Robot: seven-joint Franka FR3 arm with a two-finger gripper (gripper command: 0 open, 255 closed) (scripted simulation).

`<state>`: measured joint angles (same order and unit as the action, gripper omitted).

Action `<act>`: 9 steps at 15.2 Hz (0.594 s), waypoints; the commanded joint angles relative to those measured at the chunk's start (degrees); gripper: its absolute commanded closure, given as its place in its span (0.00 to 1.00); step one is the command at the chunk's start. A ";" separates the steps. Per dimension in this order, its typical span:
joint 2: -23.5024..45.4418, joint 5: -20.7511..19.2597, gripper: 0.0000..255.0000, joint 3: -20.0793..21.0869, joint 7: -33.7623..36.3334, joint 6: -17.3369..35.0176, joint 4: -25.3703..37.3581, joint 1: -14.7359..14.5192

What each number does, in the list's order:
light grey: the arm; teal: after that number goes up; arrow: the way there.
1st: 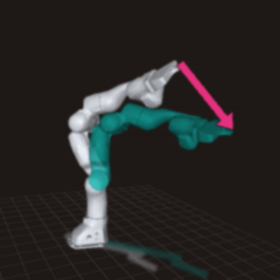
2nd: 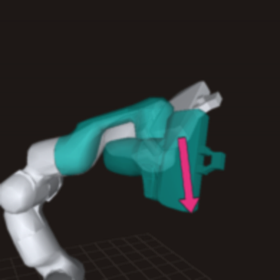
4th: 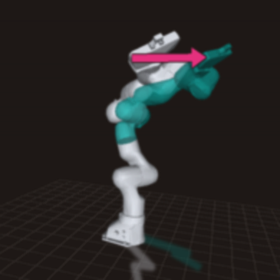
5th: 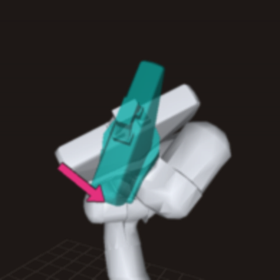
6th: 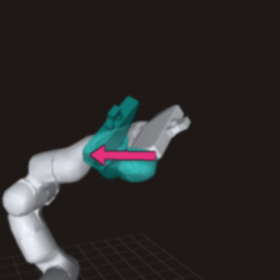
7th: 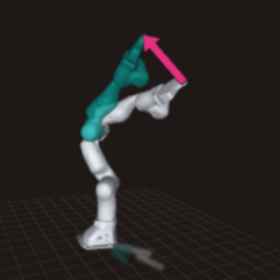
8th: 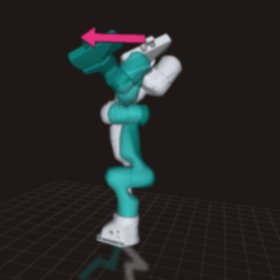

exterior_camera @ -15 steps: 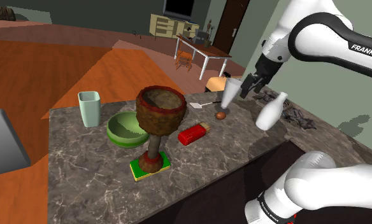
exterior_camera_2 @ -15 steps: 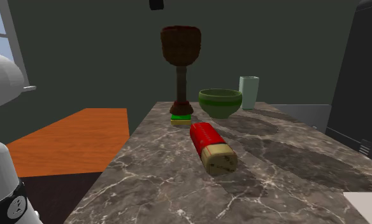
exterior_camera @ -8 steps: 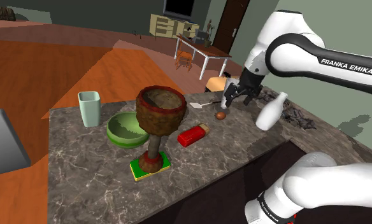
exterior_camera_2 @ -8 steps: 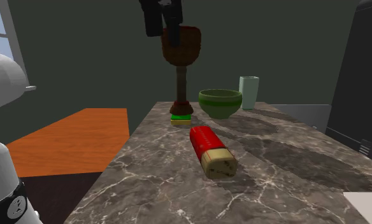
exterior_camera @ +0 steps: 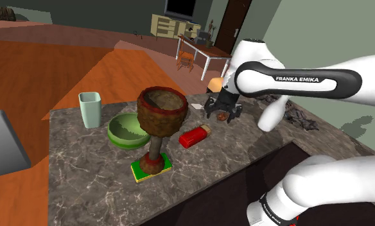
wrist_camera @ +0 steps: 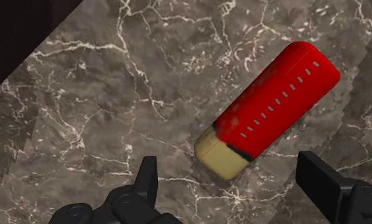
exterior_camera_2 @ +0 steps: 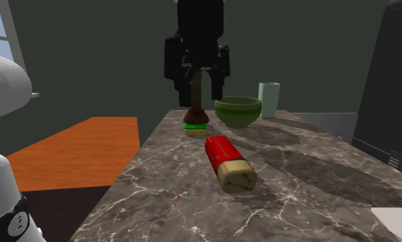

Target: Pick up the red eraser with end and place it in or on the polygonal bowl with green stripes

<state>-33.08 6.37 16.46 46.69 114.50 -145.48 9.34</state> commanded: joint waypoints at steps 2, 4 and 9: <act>5.35 1.90 0.00 3.32 10.23 5.27 -0.17 2.15; 9.55 2.63 0.00 5.39 16.72 9.05 0.09 3.71; 18.75 2.49 0.00 8.86 29.29 17.05 1.03 6.67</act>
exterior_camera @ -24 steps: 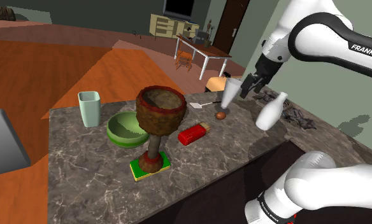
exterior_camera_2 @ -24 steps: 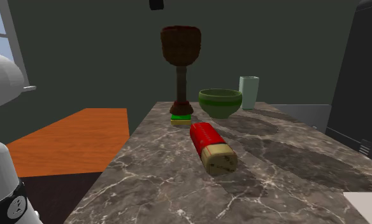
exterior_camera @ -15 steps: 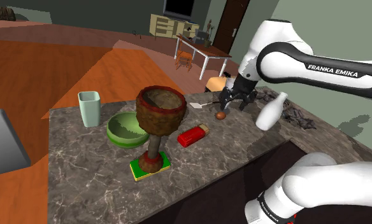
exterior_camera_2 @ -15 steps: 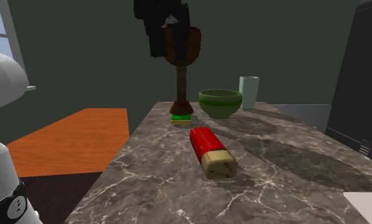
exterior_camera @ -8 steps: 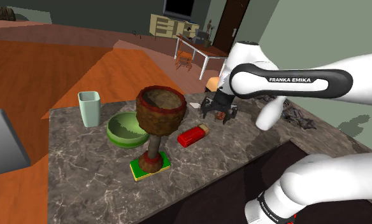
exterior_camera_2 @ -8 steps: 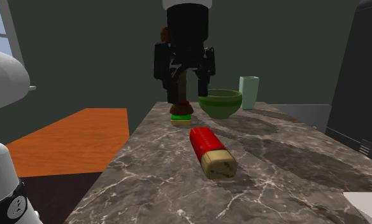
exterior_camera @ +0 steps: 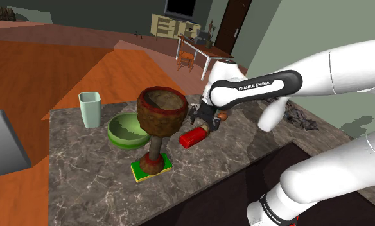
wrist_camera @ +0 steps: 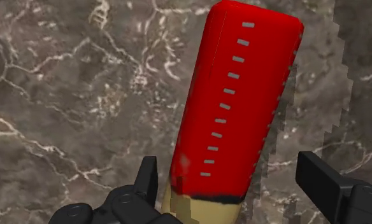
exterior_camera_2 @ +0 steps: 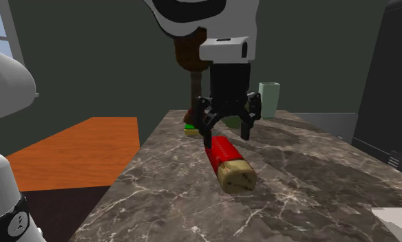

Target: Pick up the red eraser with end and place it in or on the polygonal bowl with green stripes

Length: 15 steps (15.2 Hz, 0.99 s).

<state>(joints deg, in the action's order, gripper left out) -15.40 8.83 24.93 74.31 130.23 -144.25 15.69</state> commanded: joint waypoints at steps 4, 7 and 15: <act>3.46 -0.72 0.00 0.94 2.32 4.91 -1.51 0.54; 5.15 -1.37 0.00 1.30 2.85 7.26 -2.25 0.74; 5.15 -1.36 1.00 1.29 2.85 7.24 -2.24 0.74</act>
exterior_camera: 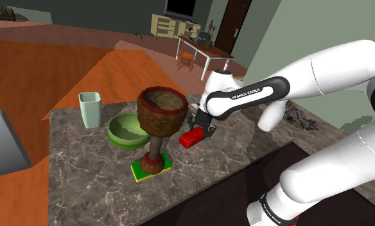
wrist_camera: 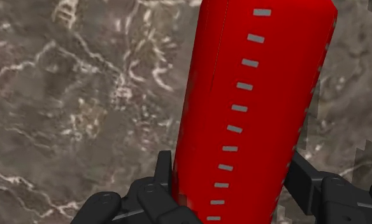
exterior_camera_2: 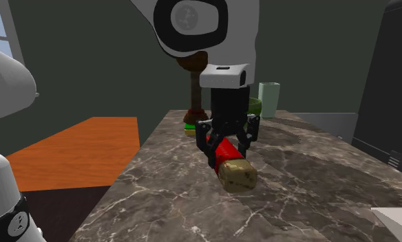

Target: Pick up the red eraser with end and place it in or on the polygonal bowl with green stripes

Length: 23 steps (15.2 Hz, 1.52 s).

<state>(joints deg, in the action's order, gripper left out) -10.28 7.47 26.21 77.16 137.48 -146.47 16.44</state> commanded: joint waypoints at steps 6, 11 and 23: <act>0.04 -0.01 1.00 0.02 0.01 0.00 -0.02 -0.01; -1.28 0.51 1.00 -0.24 -0.41 -1.81 0.54 -0.16; -7.65 2.11 1.00 -1.87 -1.86 -12.46 5.07 -0.72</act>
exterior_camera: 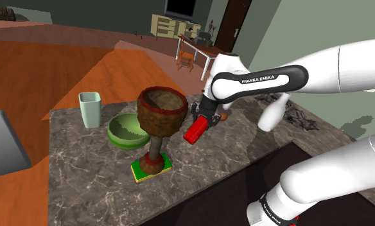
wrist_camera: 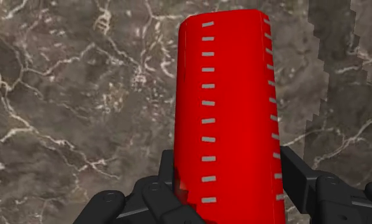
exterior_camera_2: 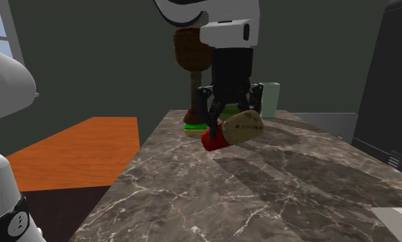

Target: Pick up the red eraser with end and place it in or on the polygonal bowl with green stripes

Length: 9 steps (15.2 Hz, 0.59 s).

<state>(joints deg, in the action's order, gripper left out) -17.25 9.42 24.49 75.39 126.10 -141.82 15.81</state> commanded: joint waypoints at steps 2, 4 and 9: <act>-1.50 0.27 1.00 -0.42 -0.23 -2.80 1.35 -0.13; -2.26 0.33 1.00 -0.69 -0.34 -4.51 2.32 -0.15; -3.85 0.39 1.00 -1.32 -0.54 -8.69 4.95 -0.17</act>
<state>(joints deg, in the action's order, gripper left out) -20.75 9.78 23.30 74.91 118.13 -137.26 15.65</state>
